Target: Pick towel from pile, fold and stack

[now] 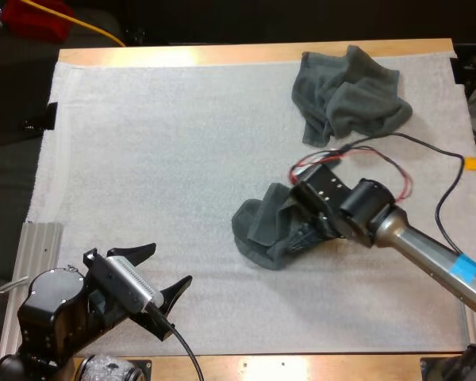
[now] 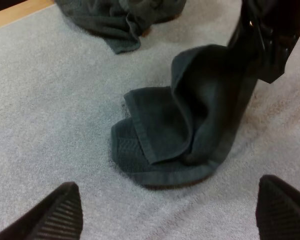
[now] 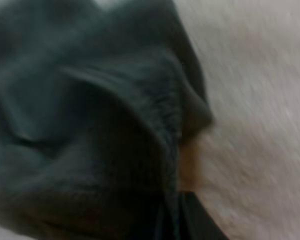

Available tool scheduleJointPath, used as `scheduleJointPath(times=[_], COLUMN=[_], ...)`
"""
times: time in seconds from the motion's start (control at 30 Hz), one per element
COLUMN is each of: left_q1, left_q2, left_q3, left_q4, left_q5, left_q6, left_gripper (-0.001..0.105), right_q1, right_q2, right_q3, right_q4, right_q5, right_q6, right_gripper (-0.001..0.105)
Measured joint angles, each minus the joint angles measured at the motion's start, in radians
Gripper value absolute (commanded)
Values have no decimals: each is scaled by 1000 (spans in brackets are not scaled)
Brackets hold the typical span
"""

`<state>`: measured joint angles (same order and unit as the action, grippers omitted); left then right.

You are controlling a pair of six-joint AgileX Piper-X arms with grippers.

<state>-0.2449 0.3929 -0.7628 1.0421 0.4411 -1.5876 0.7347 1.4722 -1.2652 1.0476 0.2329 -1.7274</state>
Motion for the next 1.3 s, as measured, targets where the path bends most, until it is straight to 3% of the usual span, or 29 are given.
scheduleJointPath(times=[0.2, 0.4, 0.6, 1.0, 1.1, 1.3], left_q1=[0, 0, 0, 0, 0, 0], left_q2=[0, 7, 87, 313, 331, 320], left_q3=[0, 0, 0, 0, 0, 0], left_q4=[0, 0, -4, -53, -53, -53], left_q5=[0, 3, 116, 208, 209, 216], left_q6=[0, 0, 0, -6, -6, -6], left_gripper=[69, 69, 69, 69, 69, 69], right_q1=[-120, -138, -138, -138, -138, -138], right_q2=[0, 0, 0, 0, -8, -73], right_q3=[73, 91, 91, 91, 91, 91], right_q4=[67, 98, 98, 98, 95, -22], right_q5=[33, 33, 33, 33, -24, -271], right_q6=[0, -2, -2, -2, -2, 46], right_gripper=[2, 2, 2, 1, 1, 1])
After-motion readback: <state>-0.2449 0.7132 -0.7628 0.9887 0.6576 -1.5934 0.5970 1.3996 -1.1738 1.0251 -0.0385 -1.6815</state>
